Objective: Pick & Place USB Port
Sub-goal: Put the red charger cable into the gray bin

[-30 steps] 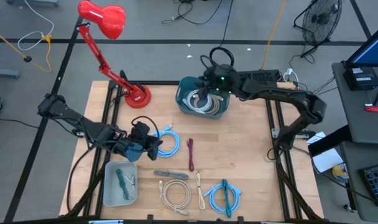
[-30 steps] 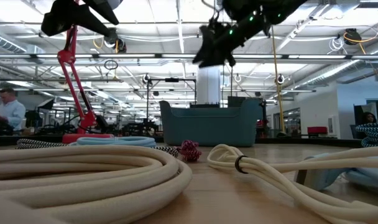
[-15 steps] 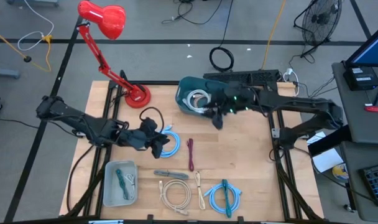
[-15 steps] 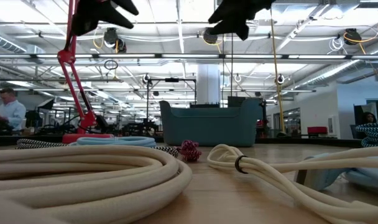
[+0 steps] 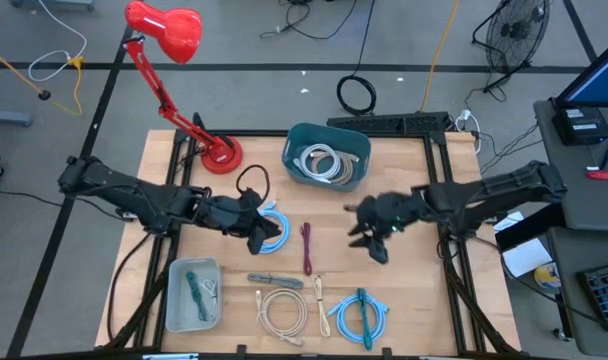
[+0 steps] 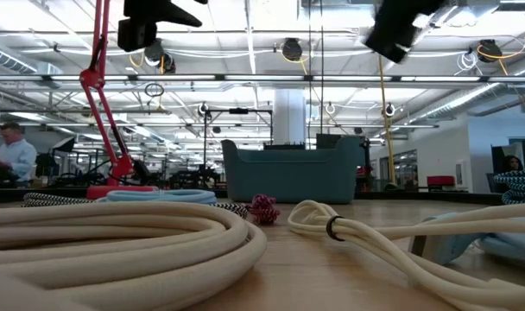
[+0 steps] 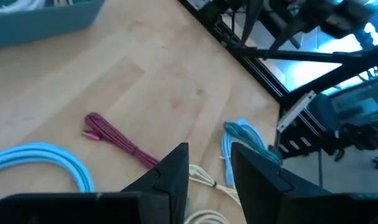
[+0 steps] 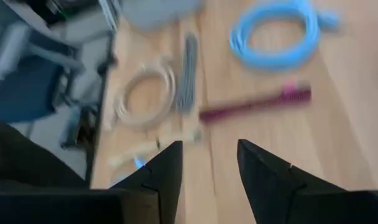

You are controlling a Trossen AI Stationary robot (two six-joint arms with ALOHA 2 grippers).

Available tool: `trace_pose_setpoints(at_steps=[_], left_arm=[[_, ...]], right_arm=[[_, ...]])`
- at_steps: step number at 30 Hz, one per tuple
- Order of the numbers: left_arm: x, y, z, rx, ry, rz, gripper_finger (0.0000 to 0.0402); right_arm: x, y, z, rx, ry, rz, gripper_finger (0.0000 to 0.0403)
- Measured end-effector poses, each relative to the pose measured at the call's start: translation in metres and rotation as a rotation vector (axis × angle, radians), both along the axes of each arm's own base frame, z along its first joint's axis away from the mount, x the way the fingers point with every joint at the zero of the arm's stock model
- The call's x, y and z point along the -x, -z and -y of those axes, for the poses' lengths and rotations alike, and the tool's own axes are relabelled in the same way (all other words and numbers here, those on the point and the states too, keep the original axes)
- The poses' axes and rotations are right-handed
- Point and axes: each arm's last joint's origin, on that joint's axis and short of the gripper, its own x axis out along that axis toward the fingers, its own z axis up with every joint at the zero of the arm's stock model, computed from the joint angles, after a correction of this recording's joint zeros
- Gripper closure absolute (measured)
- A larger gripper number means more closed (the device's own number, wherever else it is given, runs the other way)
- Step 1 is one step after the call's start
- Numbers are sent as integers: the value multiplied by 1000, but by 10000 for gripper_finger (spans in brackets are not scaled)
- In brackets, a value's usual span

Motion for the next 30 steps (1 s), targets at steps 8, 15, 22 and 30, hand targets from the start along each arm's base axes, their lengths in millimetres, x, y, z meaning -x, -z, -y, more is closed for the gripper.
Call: trace_pose_setpoints(at_steps=[8,15,22,30], left_arm=[[-36,13,4,68,44,96,279],[-73,46,15,197,56,99,280],[-112,49,23,186,25,-39,280],[-157,25,13,148,-155,-316,280]], right_arm=[[40,31,-16,-11,78,-76,271],[70,35,-14,-71,113,-37,278],[91,19,-8,-78,75,74,288],[112,8,0,-66,48,148,294]])
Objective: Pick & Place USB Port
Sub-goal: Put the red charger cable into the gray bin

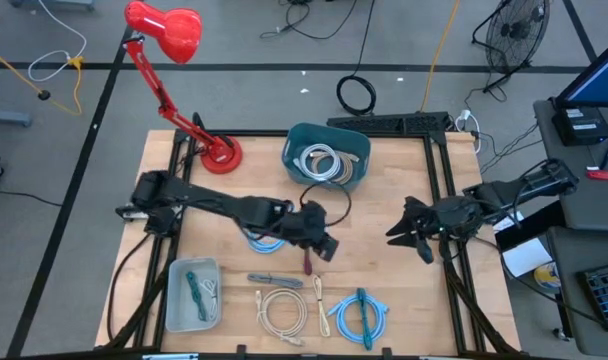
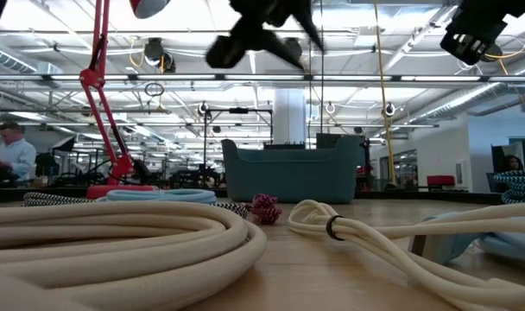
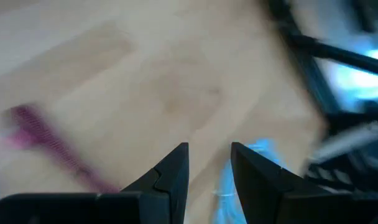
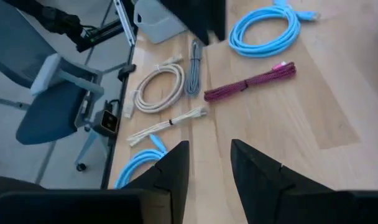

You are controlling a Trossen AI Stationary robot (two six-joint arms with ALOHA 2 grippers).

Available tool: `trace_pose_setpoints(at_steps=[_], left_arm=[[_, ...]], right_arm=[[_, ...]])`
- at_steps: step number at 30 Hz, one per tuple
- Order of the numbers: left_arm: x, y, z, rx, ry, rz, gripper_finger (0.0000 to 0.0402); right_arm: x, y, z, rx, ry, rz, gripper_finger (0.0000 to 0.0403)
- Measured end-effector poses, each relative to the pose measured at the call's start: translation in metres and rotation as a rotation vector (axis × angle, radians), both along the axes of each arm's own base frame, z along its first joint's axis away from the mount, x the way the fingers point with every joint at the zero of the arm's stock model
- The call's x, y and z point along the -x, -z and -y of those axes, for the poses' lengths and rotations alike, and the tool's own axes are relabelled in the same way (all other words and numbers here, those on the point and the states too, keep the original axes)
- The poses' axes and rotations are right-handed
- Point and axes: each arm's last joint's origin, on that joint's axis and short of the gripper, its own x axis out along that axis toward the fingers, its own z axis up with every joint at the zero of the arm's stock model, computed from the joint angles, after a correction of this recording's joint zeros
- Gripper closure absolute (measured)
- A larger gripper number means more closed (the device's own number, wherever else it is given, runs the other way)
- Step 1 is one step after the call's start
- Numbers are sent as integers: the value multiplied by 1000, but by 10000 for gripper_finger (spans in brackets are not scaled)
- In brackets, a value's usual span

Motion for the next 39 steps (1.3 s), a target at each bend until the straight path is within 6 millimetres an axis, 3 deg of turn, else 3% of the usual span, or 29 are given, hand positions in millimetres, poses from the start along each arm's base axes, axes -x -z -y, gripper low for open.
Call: trace_pose_setpoints(at_steps=[5,11,18,32,39], left_arm=[[-13,2,-10,85,-136,-75,280],[-11,9,-11,195,-232,-147,280],[-7,16,-11,259,-246,-240,280],[-6,16,-6,318,-293,-252,280],[-15,40,-4,330,-285,-308,280]], right_arm=[[13,6,5,56,6,-78,295],[22,12,9,100,-2,-147,298],[22,11,10,120,9,-134,298],[22,11,9,118,10,-128,298],[21,10,9,135,-3,-123,298]])
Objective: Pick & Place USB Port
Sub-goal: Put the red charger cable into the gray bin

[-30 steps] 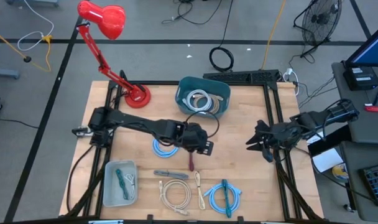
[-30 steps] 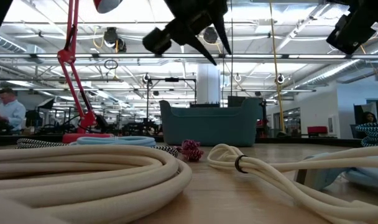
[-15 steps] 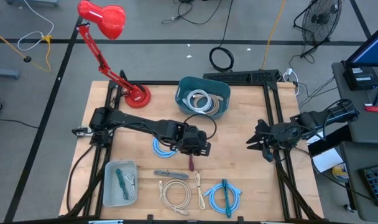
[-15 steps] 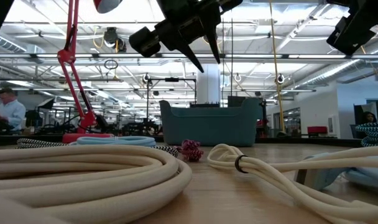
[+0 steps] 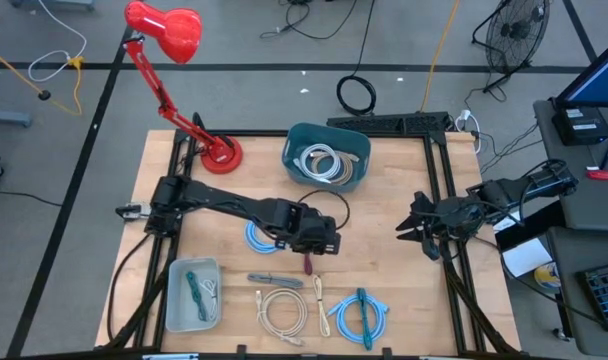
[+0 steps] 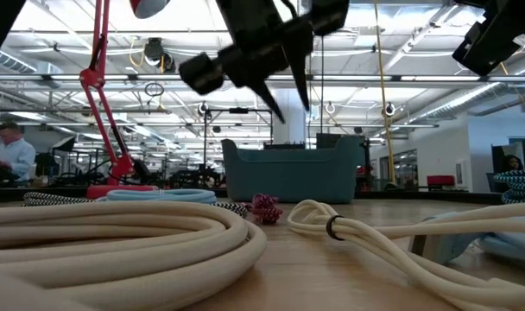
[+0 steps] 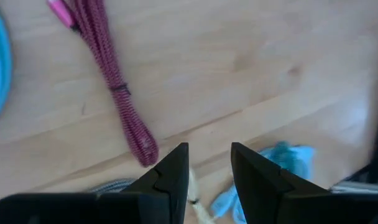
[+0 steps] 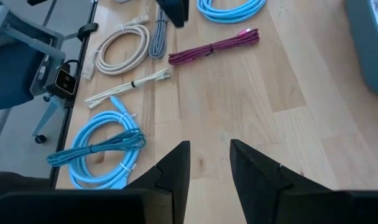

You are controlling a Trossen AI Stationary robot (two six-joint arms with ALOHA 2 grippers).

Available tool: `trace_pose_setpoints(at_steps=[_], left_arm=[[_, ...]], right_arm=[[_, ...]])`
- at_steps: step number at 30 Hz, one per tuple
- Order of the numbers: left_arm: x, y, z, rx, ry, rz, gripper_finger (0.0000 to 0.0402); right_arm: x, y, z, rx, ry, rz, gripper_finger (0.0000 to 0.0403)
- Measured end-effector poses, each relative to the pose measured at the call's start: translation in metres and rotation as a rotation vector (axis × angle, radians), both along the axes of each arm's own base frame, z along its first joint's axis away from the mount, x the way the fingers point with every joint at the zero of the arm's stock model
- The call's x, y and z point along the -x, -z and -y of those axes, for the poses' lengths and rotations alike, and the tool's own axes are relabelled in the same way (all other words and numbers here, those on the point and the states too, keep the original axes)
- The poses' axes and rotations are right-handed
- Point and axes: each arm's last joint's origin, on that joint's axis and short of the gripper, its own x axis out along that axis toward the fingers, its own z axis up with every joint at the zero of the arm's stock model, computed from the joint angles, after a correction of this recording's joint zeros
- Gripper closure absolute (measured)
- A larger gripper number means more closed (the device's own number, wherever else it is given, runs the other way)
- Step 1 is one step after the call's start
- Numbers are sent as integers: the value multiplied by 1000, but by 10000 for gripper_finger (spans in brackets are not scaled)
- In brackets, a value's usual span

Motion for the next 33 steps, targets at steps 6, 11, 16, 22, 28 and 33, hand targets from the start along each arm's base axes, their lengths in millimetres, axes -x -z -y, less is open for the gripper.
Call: trace_pose_setpoints(at_steps=[6,11,16,22,28,33], left_arm=[[-10,34,4,48,54,-79,280],[-8,43,3,45,42,-145,280],[-4,45,3,33,37,-187,280],[-2,46,2,2,30,-202,280],[-4,51,-1,-8,24,-210,280],[-9,69,-2,21,48,-241,280]], right_arm=[[0,-1,0,1,-2,8,298],[0,-1,0,-4,-2,6,298],[0,-1,0,-6,0,6,298],[-1,-1,0,-7,-1,14,298],[-1,-2,0,-4,-1,24,298],[-1,-2,0,-4,0,23,298]])
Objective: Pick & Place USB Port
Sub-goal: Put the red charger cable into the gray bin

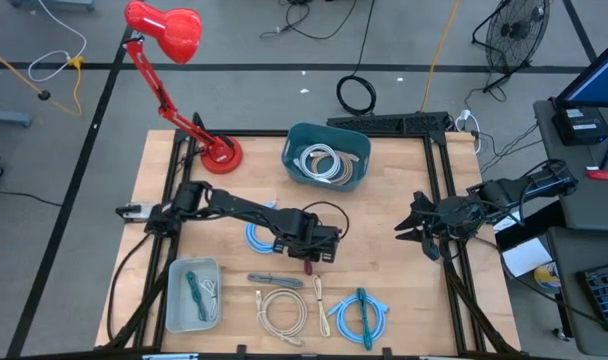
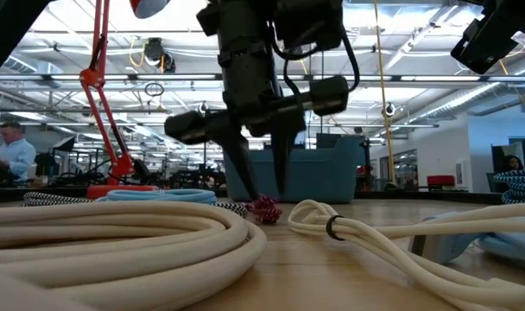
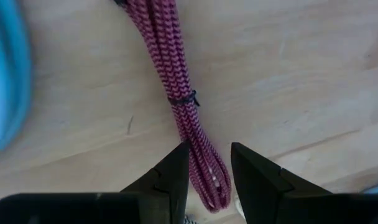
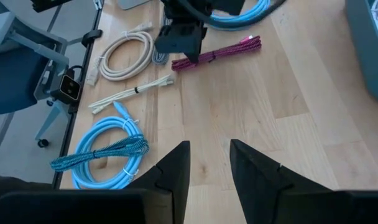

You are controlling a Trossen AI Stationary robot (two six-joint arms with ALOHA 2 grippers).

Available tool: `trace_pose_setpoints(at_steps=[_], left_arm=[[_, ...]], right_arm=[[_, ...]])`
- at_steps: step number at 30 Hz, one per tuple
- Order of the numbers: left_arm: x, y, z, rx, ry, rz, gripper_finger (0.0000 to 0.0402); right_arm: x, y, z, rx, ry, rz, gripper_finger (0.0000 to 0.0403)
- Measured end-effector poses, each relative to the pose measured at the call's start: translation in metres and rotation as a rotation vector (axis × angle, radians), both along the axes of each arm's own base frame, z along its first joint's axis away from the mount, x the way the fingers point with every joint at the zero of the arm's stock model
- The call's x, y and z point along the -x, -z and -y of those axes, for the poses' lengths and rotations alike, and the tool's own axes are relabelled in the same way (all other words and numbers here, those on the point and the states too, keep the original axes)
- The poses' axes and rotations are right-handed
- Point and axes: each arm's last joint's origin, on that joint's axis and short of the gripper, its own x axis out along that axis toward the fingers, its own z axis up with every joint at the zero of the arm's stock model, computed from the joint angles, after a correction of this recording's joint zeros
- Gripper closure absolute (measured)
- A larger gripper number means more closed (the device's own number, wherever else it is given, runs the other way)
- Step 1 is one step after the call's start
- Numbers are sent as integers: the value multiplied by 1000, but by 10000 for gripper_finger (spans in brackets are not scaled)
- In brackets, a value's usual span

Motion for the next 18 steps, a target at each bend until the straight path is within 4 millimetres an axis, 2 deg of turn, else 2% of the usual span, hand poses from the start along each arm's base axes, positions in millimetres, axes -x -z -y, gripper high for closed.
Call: trace_pose_setpoints(at_steps=[9,18], left_arm=[[-2,13,-1,20,6,-36,280],[-2,12,-2,22,6,-34,280]], right_arm=[[0,0,0,-9,1,4,298],[0,0,0,-6,-2,5,298]])
